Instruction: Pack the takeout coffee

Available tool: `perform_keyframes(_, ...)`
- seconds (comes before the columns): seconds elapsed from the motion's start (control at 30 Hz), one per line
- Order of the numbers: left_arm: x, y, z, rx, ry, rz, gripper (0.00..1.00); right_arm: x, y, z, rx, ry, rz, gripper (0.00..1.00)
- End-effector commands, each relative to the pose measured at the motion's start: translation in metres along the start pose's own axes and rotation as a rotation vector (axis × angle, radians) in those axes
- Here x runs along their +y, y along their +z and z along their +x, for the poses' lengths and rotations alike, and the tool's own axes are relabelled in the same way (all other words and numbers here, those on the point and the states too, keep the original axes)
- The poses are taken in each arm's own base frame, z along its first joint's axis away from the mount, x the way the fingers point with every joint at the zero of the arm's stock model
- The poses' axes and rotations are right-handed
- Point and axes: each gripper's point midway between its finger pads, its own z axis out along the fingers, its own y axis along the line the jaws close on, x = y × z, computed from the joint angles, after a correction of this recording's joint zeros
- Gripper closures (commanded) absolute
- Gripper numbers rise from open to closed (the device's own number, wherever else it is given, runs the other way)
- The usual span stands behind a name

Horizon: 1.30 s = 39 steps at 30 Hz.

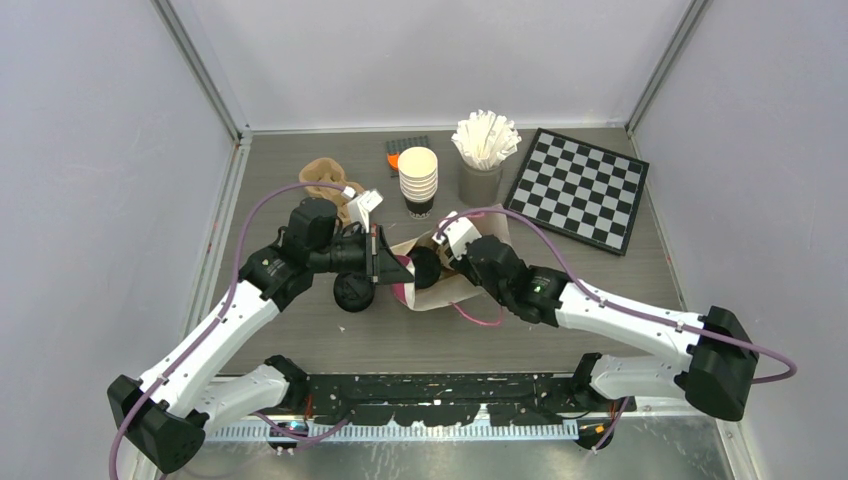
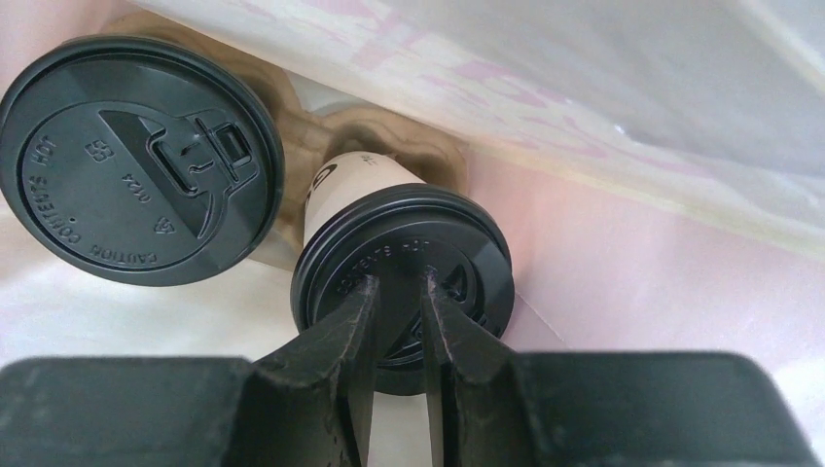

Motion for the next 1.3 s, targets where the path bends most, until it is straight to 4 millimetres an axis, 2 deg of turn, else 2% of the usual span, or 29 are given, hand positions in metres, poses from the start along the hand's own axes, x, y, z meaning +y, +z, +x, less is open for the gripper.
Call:
perform_keyframes(0.0,-0.015,-0.005,-0.005,-0.024,0.031,0.063,1.00,0.010,0.005,-0.023,-0.057,0.062,-0.047,0.72)
perform_keyframes(0.4,-0.014,-0.004,-0.004,-0.021,0.029,0.062,1.00,0.016,0.014,-0.031,-0.063,0.086,-0.057,0.72)
perform_keyframes(0.97,-0.017,-0.005,-0.006,-0.031,0.028,0.070,1.00,0.009,0.021,-0.042,-0.084,0.106,-0.007,0.72)
perform_keyframes(1.27,-0.017,-0.006,-0.005,-0.032,0.025,0.072,1.00,0.010,0.028,-0.040,-0.071,0.110,0.005,0.72)
